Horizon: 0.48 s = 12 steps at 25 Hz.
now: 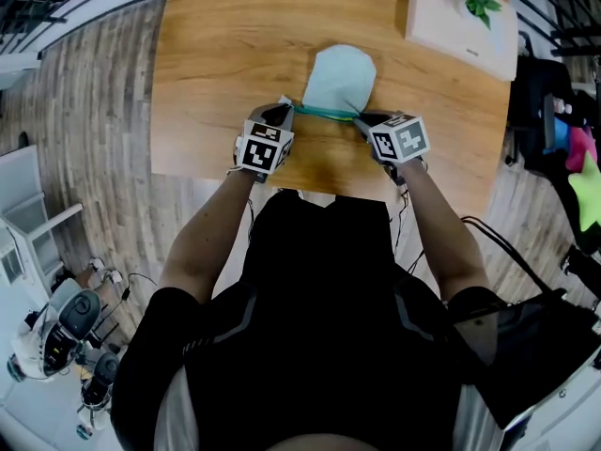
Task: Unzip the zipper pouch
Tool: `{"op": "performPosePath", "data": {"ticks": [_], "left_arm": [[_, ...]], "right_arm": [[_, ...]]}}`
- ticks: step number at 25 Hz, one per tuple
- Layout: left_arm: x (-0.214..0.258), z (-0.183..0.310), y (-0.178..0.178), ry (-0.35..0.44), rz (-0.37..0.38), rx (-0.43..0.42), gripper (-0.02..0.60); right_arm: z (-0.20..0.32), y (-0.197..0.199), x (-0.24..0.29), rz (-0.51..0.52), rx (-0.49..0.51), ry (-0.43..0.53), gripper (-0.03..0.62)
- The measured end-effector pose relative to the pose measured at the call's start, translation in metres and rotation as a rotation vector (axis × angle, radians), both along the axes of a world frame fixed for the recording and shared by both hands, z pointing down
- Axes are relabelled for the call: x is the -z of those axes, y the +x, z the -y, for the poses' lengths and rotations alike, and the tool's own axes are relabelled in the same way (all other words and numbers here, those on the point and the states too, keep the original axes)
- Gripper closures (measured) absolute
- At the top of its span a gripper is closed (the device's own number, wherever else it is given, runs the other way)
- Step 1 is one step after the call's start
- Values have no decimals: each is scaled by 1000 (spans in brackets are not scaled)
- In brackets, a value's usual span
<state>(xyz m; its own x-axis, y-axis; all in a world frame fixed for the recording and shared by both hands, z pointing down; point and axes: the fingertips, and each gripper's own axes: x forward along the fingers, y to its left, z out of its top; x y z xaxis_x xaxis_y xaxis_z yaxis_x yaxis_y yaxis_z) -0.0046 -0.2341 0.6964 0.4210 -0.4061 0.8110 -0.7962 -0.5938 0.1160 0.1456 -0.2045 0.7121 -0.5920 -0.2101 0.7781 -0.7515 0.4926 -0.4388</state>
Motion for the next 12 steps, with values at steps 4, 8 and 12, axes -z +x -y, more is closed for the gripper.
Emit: {"op": "performPosePath", "data": {"ticks": [4, 8, 12], "left_arm": [[13, 1, -2, 22, -47, -21, 548], [34, 5, -9, 58, -110, -39, 546], [64, 17, -16, 132, -152, -61, 546]], "right_arm": [[1, 5, 3, -69, -10, 48, 515], [0, 16, 15, -111, -49, 86, 456], [8, 20, 54, -98, -97, 186, 421]]}}
